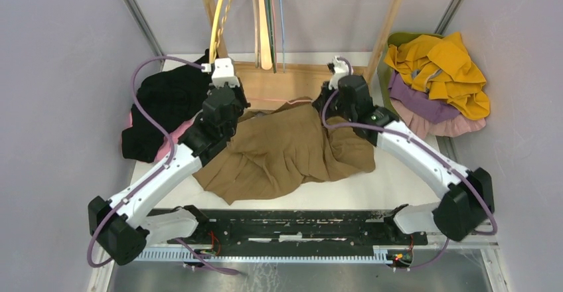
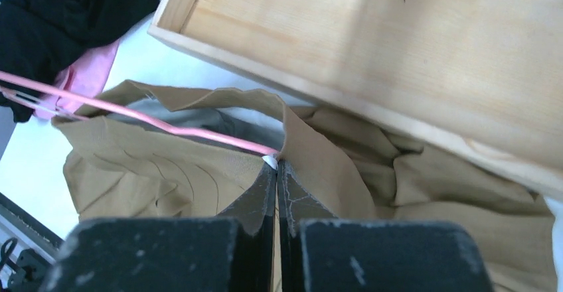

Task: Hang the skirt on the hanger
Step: Hang the skirt on the hanger.

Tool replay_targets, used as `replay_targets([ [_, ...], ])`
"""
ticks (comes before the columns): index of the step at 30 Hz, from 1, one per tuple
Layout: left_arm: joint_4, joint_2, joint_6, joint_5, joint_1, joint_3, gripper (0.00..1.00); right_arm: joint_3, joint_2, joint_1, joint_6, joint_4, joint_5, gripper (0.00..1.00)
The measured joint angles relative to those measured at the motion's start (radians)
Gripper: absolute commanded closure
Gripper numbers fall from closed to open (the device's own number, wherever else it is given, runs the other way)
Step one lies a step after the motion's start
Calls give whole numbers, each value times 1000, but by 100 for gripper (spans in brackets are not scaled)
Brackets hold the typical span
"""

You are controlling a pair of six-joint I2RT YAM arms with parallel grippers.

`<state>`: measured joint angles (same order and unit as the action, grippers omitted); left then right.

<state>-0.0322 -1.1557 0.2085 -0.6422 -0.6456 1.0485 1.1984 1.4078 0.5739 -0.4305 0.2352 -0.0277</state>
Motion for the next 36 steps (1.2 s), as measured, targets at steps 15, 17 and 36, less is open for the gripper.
replay_targets([
  [15, 58, 15, 137, -68, -435, -300, 97, -637, -297, 0, -93, -57, -8, 97],
  [17, 58, 18, 167, -98, -462, -325, 97, -671, -325, 0, -109, -54, -3, 95],
  [36, -26, 54, 226, -257, -495, -311, 97, -656, -577, 2, -135, 66, 29, 80],
])
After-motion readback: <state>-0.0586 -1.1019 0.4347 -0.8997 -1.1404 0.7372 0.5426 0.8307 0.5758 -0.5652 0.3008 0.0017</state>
